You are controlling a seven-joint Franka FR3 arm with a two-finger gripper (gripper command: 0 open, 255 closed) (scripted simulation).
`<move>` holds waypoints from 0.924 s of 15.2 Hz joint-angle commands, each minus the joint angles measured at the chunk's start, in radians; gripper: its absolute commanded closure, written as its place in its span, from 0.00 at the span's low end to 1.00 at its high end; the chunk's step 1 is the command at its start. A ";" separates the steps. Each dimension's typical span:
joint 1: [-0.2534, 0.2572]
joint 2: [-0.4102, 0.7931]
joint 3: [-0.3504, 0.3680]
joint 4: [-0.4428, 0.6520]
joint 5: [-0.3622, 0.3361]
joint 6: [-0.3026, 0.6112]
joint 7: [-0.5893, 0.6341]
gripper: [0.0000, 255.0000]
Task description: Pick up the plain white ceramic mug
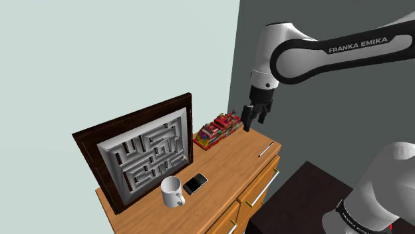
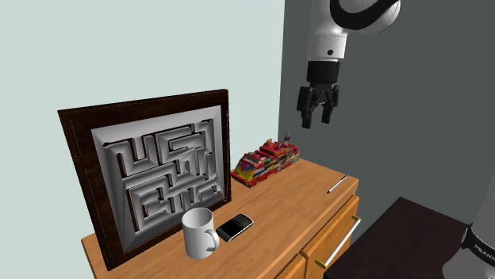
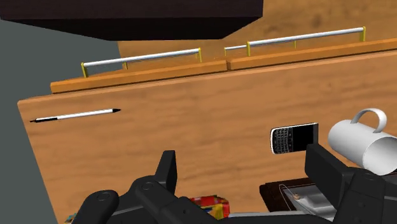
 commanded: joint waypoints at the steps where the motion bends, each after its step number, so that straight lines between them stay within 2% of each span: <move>1: 0.013 0.055 0.030 0.014 0.002 0.043 0.022 0.00; 7: 0.042 0.257 0.110 0.097 -0.030 0.160 0.094 0.00; 14: 0.086 0.513 0.176 0.244 -0.131 0.253 0.202 0.00</move>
